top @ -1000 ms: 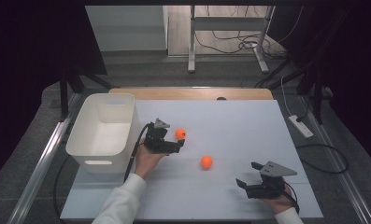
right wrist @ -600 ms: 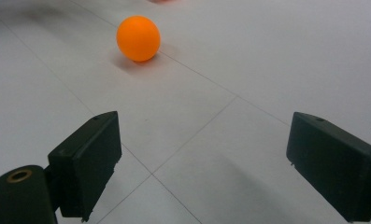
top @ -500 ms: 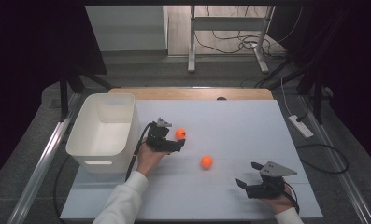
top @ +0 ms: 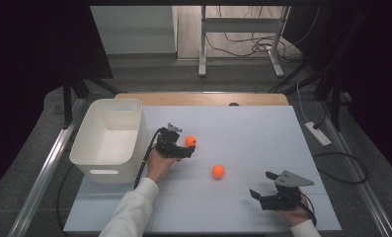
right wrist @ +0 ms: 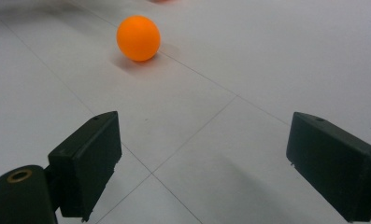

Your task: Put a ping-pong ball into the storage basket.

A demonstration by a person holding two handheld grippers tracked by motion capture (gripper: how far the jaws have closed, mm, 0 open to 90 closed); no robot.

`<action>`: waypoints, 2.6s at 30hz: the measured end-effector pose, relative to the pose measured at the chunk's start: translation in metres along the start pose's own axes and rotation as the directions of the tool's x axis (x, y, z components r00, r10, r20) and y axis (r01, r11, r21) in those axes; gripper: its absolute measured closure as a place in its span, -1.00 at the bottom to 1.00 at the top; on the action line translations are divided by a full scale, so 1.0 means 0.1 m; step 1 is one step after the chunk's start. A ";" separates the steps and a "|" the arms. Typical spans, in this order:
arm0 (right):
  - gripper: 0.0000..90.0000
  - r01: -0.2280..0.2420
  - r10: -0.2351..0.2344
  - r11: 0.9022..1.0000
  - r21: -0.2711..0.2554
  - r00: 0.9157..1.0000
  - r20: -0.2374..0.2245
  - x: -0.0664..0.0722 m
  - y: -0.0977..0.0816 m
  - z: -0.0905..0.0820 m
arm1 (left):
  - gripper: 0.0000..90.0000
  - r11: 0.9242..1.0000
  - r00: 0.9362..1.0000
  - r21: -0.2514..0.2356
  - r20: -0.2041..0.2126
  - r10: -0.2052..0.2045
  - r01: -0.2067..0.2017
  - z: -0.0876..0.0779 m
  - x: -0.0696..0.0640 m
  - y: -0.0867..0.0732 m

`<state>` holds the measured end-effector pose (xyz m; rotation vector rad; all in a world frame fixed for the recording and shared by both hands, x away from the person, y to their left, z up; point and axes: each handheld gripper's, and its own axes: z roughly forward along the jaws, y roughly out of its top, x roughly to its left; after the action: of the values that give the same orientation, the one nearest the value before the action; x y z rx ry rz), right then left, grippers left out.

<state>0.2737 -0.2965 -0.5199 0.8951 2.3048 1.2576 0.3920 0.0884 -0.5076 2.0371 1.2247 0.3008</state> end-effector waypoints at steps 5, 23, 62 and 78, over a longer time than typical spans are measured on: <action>-0.78 0.000 0.000 1.000 0.005 1.000 0.002 0.00 0.00 0.00 | -0.79 1.000 1.000 0.009 0.005 -0.002 0.002 0.06 0.00 0.01; -0.78 -0.002 0.002 1.000 0.006 1.000 0.000 -0.01 0.00 0.01 | -0.79 1.000 1.000 0.003 0.003 -0.003 0.003 0.15 0.00 0.10; -0.77 -0.003 0.002 1.000 0.010 1.000 0.013 -0.01 -0.01 0.00 | -0.65 0.999 1.000 0.042 -0.010 -0.021 0.021 0.40 0.08 0.15; -0.77 -0.004 0.004 1.000 0.008 1.000 0.010 0.00 -0.01 0.00 | -0.32 0.999 1.000 0.048 0.003 -0.015 0.015 0.42 0.11 0.16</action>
<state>0.2735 -0.2975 -0.5204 0.9074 2.3032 1.2436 0.4303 0.0734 -0.5281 2.0672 1.2554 0.2629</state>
